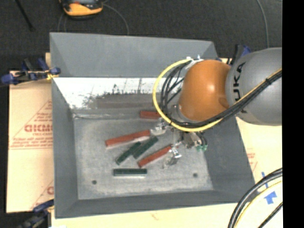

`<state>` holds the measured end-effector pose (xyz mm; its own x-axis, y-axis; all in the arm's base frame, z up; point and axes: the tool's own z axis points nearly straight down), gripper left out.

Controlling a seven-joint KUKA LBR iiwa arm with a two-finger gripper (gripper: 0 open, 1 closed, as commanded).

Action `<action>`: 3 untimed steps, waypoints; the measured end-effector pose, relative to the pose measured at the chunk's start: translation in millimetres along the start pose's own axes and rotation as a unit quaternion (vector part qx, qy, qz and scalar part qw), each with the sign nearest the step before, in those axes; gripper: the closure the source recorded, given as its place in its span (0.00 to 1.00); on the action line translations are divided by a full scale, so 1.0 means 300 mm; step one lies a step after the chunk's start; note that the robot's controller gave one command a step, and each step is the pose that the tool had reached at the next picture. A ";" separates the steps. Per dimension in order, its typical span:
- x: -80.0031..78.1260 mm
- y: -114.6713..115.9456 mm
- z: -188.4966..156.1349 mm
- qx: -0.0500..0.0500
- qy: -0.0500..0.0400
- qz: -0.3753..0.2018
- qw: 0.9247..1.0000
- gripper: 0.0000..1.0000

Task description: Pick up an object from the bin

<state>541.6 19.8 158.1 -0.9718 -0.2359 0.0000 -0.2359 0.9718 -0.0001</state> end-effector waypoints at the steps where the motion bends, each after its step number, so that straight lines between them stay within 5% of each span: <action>1: -0.015 -0.053 0.135 0.000 -0.002 -0.008 1.000 0.00; 2: -0.006 0.004 0.253 0.006 -0.016 -0.057 0.998 0.00; 3: -0.012 0.003 0.229 0.004 -0.015 -0.060 0.998 1.00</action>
Offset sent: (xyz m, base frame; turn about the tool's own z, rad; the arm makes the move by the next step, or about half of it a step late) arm -0.0103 0.0088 -0.0881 -0.1261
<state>544.9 21.5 89.4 -0.9359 -0.3510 -0.0299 -0.3509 0.9364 -0.0104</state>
